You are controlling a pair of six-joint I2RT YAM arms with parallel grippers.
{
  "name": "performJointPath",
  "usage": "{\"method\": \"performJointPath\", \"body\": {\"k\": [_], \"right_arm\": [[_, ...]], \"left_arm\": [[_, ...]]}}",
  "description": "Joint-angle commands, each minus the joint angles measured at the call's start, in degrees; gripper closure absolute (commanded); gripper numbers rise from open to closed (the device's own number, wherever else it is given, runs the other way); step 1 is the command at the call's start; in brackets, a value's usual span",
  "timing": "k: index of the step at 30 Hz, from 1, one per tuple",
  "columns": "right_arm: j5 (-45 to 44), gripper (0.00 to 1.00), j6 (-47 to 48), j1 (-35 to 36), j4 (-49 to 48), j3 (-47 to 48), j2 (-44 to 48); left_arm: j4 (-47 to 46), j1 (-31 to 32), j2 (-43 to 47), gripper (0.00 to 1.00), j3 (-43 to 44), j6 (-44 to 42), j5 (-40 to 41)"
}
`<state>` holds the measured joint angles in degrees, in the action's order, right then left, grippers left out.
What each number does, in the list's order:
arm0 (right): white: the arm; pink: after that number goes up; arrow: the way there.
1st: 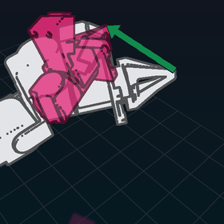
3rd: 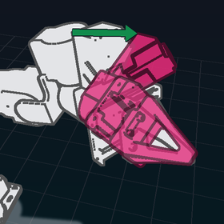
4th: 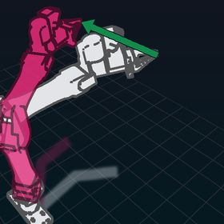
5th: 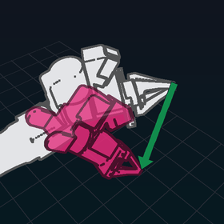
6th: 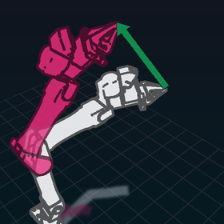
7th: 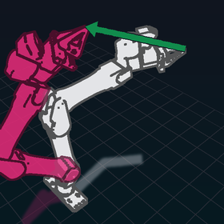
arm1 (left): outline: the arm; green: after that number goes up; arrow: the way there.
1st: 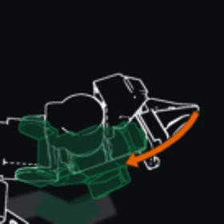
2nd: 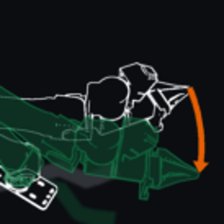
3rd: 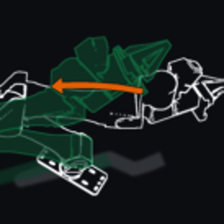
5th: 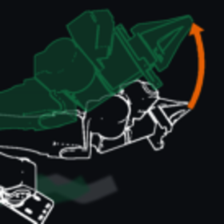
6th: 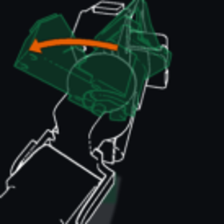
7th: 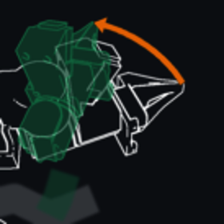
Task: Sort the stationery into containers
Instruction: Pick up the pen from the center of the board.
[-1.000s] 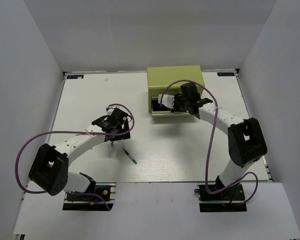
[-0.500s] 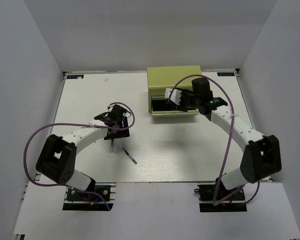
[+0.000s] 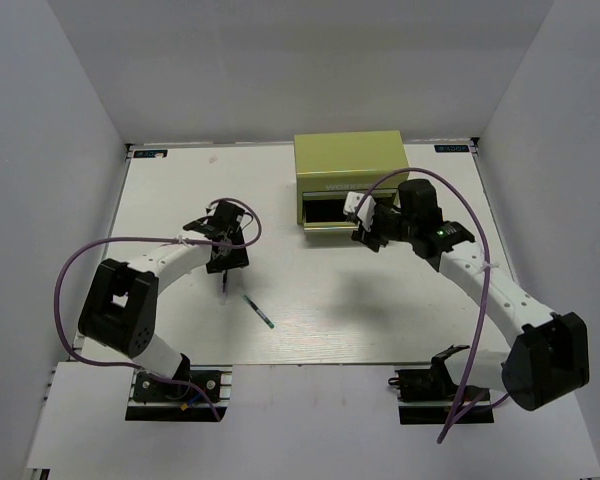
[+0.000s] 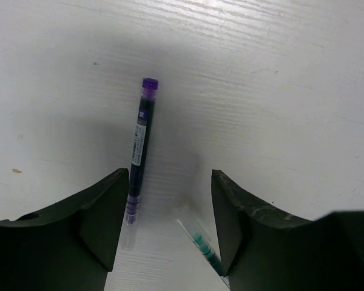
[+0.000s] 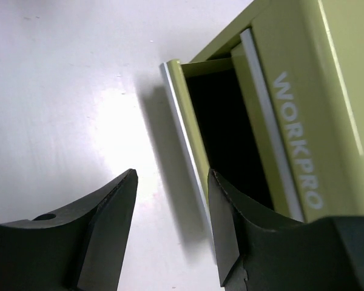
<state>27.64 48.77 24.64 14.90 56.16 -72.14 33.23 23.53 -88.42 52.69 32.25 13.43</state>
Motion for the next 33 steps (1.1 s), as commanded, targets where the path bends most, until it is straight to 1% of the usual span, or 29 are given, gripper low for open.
{"method": "performJointPath", "body": {"k": [1,3,4,5,8,11,20,23,24,25,26,27,29,30,32,33], "right_arm": [[3.2,0.44,-5.2,0.0,-1.1,-2.6,3.7],[4.0,0.44,-6.8,0.1,-1.1,-4.4,4.9],[4.2,0.44,-7.1,-0.2,-1.2,-4.8,5.3],[4.7,0.44,-8.2,0.0,-1.4,-5.6,6.3],[5.4,0.44,-8.4,-0.1,-0.9,-6.2,7.4],[5.9,0.44,-8.3,-0.1,0.1,-6.7,7.9],[6.6,0.44,-9.4,-0.1,0.5,-7.9,8.8],[6.6,0.44,-9.6,0.0,0.5,-8.5,9.2],[6.5,0.44,-9.7,0.0,0.5,-8.6,9.3],[6.5,0.44,-9.8,-0.1,0.5,-8.6,9.1],[6.6,0.42,-9.9,-0.1,0.6,-8.8,9.1],[6.7,0.41,-10.1,-0.1,0.6,-8.8,9.3],[7.6,0.36,-11.3,-0.2,0.9,-8.7,9.1],[8.0,0.33,-11.5,-0.1,0.9,-8.8,9.1],[8.6,0.31,-12.0,-0.2,1.1,-9.1,9.0],[8.5,0.24,-12.6,-0.2,1.0,-9.1,9.0]], "left_arm": [[-1.4,-1.1,0.4,0.35,2.0,-0.7,-1.2],[-1.4,-1.6,-0.4,0.36,1.5,-1.2,-1.9],[-1.4,-2.2,-1.1,0.40,0.8,-1.2,-1.9],[-1.4,-2.2,-1.1,0.40,0.1,-1.2,-1.9],[-3.5,-2.7,-1.8,0.46,-1.1,-1.2,-3.1],[-3.5,-2.7,-3.6,0.49,-1.1,-1.2,-3.6],[-4.1,-2.7,-6.8,0.49,-1.1,-2.3,-3.6],[-4.1,-2.7,-7.4,0.57,-1.1,-2.9,-3.6],[-4.1,-2.7,-7.4,0.62,-1.1,-2.9,-4.2],[-4.1,-2.7,-7.9,0.63,-1.1,-3.5,-4.2],[-4.1,-2.7,-7.9,0.63,-1.1,-3.5,-4.2],[-4.1,-2.7,-7.9,0.65,-1.1,-3.5,-4.2],[-4.8,-2.7,-7.4,0.72,-1.7,-4.0,-4.2],[-4.8,-2.7,-6.8,0.77,-1.7,-4.0,-4.2],[-4.8,-2.7,-6.8,0.84,-1.7,-4.7,-4.2],[-4.8,-2.2,-6.8,0.86,-0.6,-5.2,-4.2]]}}
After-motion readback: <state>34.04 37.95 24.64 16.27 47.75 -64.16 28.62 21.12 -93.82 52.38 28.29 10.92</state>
